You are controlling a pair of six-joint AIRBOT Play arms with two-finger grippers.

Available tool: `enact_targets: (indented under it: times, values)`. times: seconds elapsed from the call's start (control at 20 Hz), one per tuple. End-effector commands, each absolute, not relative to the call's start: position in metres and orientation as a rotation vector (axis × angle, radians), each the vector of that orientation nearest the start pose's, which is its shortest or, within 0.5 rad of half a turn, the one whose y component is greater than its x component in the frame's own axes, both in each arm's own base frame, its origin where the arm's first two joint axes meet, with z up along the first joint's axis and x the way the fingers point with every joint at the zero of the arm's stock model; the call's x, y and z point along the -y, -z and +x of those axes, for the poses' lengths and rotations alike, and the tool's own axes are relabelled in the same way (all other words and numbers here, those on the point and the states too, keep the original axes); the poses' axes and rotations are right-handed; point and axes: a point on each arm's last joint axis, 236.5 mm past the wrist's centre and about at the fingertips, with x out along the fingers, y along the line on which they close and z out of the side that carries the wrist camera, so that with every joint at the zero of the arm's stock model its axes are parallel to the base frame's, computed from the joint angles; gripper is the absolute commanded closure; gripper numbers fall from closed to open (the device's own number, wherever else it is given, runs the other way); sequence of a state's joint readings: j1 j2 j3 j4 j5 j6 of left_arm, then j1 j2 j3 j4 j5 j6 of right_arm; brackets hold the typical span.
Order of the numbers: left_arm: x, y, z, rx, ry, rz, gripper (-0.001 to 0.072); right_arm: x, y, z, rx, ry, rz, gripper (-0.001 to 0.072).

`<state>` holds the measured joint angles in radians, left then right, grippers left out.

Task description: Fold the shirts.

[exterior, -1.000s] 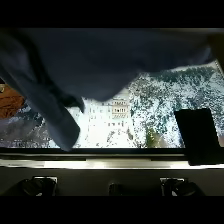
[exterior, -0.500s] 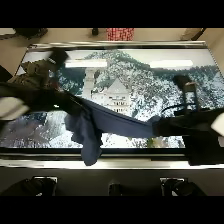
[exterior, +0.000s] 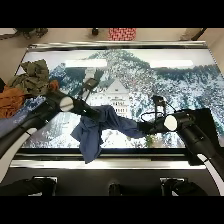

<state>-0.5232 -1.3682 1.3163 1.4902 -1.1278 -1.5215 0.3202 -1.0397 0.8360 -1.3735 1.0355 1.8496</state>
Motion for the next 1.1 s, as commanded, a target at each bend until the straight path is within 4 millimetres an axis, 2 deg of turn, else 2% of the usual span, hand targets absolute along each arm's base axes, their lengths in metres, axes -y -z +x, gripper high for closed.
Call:
enact_targets:
  times: [0.0,0.1,0.15,0.25,0.3,0.4,0.55,0.75,0.9,0.95,1.0,1.05]
  values:
    - [0.135,-0.058,0.349,-1.328,0.329,0.275,-0.0002,-0.138,0.024,0.283,-1.362,-0.173,0.222,0.0671]
    - [0.119,-0.057,0.325,-1.353,0.326,0.014,-0.0003,-0.136,0.026,0.274,-1.402,-0.168,0.212,0.0671]
    - [0.115,-0.044,0.309,-1.365,0.318,-0.115,-0.0002,-0.135,0.027,0.27,-1.417,-0.167,0.209,0.0671]
    - [0.112,0.002,0.26,-1.45,0.296,-0.295,-0.0002,-0.134,0.028,0.266,-1.435,-0.165,0.204,0.067]
    - [0.116,0.027,0.235,-1.499,0.289,-0.382,-0.0002,-0.134,0.028,0.265,-1.44,-0.164,0.203,0.067]
    - [0.135,0.06,0.207,-1.541,0.29,-0.537,-0.0001,-0.134,0.028,0.265,-1.44,-0.164,0.204,0.0671]
    - [0.169,0.082,0.2,-1.5,0.32,-0.682,0.0006,-0.134,0.028,0.265,-1.439,-0.164,0.204,0.0671]
    - [0.193,0.097,0.198,-1.499,0.335,-0.655,0.0008,-0.134,0.028,0.265,-1.438,-0.164,0.204,0.0671]
    - [0.203,0.107,0.197,-1.521,0.32,-0.68,0.0061,-0.134,0.028,0.265,-1.438,-0.164,0.205,0.0671]
    - [0.205,0.105,0.202,-1.511,0.319,-0.7,0.0247,-0.134,0.028,0.265,-1.438,-0.164,0.204,0.0671]
    - [0.207,0.098,0.21,-1.486,0.336,-0.702,0.0598,-0.134,0.028,0.266,-1.437,-0.164,0.205,0.0671]
    - [0.211,0.085,0.221,-1.439,0.39,-0.67,0.0678,-0.133,0.025,0.269,-1.426,-0.163,0.196,0.0671]
